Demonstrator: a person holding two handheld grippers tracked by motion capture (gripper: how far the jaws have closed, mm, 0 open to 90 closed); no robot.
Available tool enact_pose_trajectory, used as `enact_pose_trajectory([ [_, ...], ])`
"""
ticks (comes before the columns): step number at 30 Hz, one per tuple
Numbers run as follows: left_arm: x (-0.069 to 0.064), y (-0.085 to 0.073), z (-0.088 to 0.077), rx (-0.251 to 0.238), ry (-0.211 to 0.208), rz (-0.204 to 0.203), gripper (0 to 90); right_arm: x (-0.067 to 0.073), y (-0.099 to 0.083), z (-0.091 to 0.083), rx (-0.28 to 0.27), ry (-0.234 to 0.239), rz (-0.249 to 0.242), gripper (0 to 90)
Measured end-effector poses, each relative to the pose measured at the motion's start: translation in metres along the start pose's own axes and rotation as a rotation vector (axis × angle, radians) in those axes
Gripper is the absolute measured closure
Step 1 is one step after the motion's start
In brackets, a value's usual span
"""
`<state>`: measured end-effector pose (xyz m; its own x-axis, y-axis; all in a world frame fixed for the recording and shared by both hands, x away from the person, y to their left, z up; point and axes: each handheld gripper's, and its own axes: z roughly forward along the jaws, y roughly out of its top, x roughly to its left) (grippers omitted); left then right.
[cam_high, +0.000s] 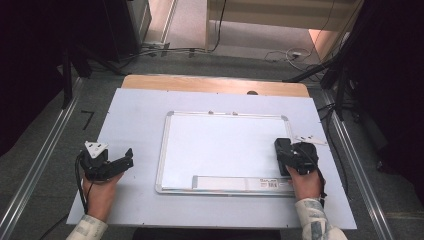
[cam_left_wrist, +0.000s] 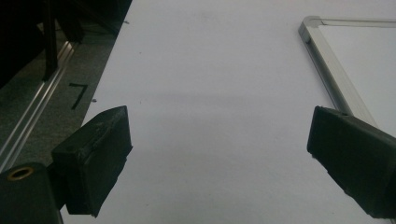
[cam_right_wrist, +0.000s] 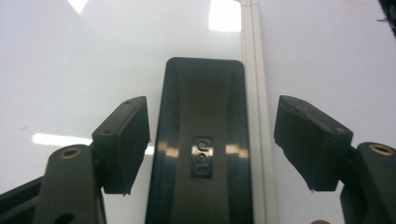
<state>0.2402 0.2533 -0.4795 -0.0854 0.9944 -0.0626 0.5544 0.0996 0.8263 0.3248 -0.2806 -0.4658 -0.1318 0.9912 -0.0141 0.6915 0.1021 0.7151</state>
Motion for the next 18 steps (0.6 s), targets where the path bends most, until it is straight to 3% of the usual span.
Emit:
enact_pose_trajectory([
  [7, -0.001, 0.0, 0.0, 0.001, -0.001, 0.003, 6.8, -0.017, -0.007, -0.019, -0.034, 0.031, 0.009, 21.3],
  [18, 0.0, 0.0, 0.001, 0.002, 0.006, 0.0, 6.8, -0.031, -0.013, -0.035, -0.07, 0.051, -0.005, 20.3],
])
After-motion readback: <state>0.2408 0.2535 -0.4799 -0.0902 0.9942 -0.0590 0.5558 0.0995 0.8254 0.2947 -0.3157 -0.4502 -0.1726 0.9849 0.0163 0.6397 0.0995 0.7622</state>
